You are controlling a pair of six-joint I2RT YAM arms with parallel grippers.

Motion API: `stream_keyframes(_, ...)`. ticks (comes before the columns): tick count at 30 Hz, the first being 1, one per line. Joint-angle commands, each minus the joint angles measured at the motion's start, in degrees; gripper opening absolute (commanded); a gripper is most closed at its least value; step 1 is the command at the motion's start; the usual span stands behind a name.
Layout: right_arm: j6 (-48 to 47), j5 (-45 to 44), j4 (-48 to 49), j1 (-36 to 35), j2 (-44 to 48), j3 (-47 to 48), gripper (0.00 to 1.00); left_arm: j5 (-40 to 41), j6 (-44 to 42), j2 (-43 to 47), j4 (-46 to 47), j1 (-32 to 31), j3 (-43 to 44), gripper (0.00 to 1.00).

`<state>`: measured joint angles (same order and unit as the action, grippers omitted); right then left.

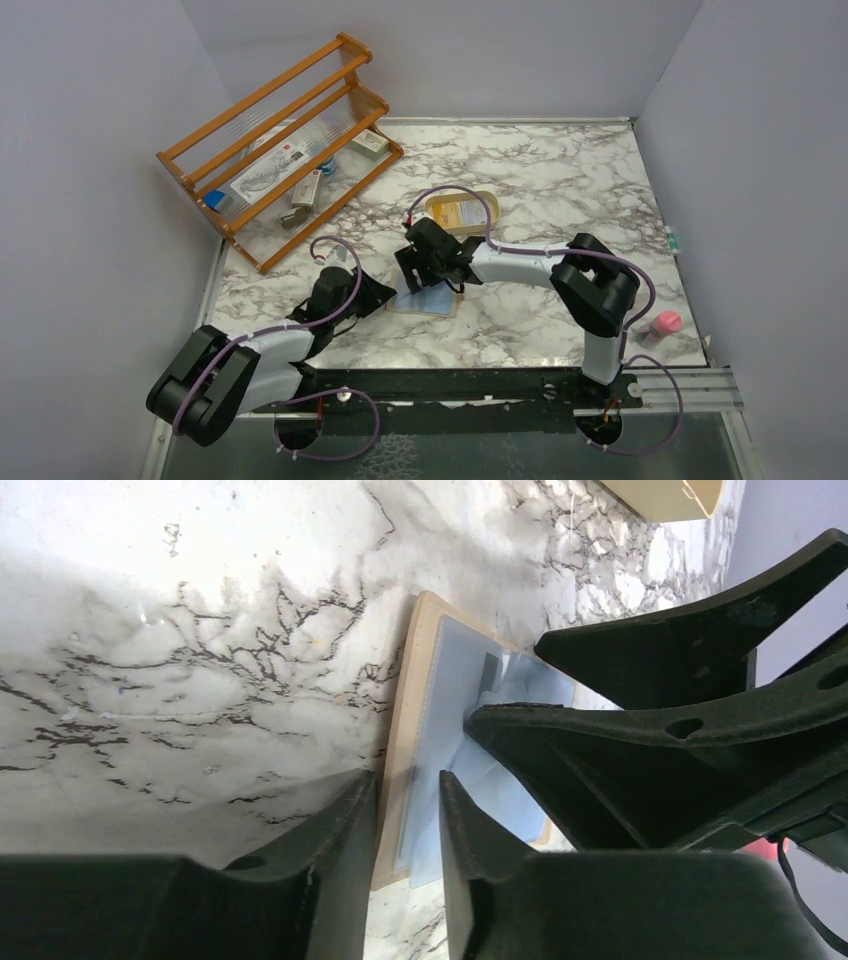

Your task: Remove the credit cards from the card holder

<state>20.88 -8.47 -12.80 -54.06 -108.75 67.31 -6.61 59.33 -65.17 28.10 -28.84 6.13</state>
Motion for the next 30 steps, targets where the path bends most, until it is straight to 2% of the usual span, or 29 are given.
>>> stream_keyframes(1,0.0,1.6,-8.6,0.4,-3.4,-4.8,0.78,-0.6,1.0,-1.2,2.0,0.0,-1.4,0.27)
stream_keyframes(14,-0.1,5.5,-6.6,0.4,-3.5,-4.7,0.78,-3.2,7.6,-2.3,10.1,0.0,-3.0,0.28)
stream_keyframes(22,0.1,6.3,-5.9,0.4,-3.5,-4.9,0.78,-6.6,10.8,-7.9,16.7,0.0,-2.2,0.28)
stream_keyframes(25,0.1,6.5,-5.7,0.4,-3.5,-5.0,0.78,-7.0,11.9,-9.4,19.2,0.0,-2.6,0.21)
stream_keyframes(30,0.1,6.6,-5.6,0.4,-3.4,-5.2,0.78,-6.8,12.2,-9.7,20.1,0.0,-2.4,0.0)
